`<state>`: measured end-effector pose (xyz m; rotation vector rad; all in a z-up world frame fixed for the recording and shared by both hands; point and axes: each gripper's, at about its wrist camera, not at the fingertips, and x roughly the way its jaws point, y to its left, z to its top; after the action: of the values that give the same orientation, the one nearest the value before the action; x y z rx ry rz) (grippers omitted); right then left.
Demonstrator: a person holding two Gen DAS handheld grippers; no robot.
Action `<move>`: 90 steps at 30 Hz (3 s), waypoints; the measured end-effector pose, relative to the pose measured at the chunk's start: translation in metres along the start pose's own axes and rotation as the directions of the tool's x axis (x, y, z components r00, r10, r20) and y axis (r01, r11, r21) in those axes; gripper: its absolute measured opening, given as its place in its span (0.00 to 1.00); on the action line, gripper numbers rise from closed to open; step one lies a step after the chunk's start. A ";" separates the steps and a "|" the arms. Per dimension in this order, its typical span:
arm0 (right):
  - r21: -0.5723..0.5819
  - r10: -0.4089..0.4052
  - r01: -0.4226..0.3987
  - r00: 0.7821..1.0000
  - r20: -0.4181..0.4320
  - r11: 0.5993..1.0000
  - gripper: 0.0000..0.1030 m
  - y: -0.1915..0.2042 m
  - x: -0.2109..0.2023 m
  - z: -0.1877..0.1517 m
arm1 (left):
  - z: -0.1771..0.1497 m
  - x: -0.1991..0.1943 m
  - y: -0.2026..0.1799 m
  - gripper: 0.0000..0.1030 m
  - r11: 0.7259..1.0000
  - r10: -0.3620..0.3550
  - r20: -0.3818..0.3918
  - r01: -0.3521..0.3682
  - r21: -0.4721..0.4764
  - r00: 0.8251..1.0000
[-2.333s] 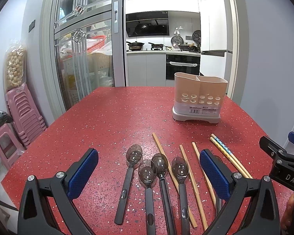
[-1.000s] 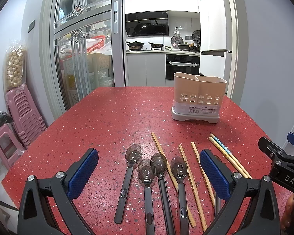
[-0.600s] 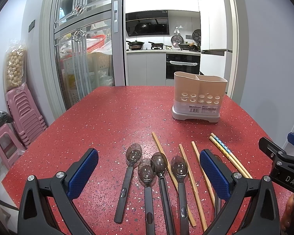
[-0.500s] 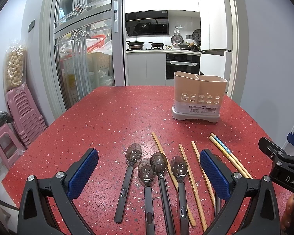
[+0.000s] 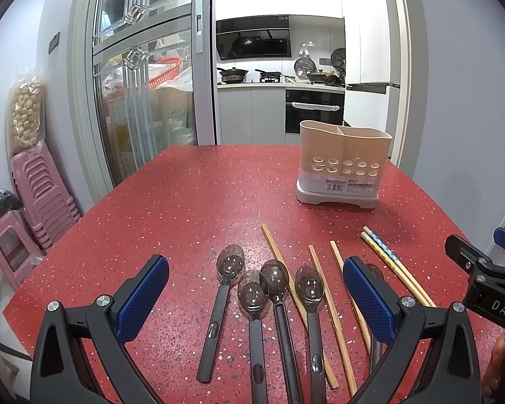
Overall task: Organize utensils
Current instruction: 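Grasp a brown spoon with the left tool while the right tool grasps a blue-tipped chopstick, then carry the spoon and chopstick to the caddy with both tools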
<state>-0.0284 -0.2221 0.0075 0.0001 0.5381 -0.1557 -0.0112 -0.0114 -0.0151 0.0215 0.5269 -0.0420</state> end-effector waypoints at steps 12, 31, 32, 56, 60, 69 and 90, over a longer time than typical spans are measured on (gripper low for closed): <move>0.009 0.037 -0.036 0.995 -0.091 0.999 1.00 -0.010 0.027 0.007 | -0.006 0.028 0.029 1.00 0.999 0.034 -0.138 -0.035 -0.009 0.990; 0.036 0.132 -0.129 0.899 -0.418 0.991 0.90 -0.029 0.109 0.005 | -0.026 0.086 0.073 1.00 0.997 0.044 -0.386 -0.065 -0.040 0.921; 0.027 0.133 -0.134 0.896 -0.424 0.991 0.86 -0.028 0.111 0.004 | -0.028 0.089 0.074 1.00 0.997 0.040 -0.396 -0.062 -0.042 0.917; -0.124 0.112 -0.228 0.797 -0.593 0.966 0.76 -0.003 0.147 0.011 | -0.011 0.125 0.058 1.00 0.999 -0.035 -0.459 0.034 -0.011 0.888; -0.130 0.098 -0.230 0.768 -0.633 0.965 0.76 -0.001 0.159 0.018 | -0.004 0.131 0.052 0.90 0.997 -0.059 -0.485 0.075 0.015 0.873; -0.165 0.118 -0.299 0.738 -0.665 0.940 0.18 0.023 0.165 0.030 | 0.006 0.134 0.035 0.36 0.985 -0.113 -0.502 0.162 0.054 0.857; 0.137 0.466 -0.447 0.812 -0.353 0.884 0.08 -0.038 0.123 0.134 | 0.112 0.085 0.029 0.36 0.964 -0.260 -0.217 0.240 -0.112 0.941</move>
<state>0.1386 -0.2836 0.0610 0.2111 0.9056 0.3147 0.1195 0.0107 0.0389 -0.1249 0.7608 -0.2691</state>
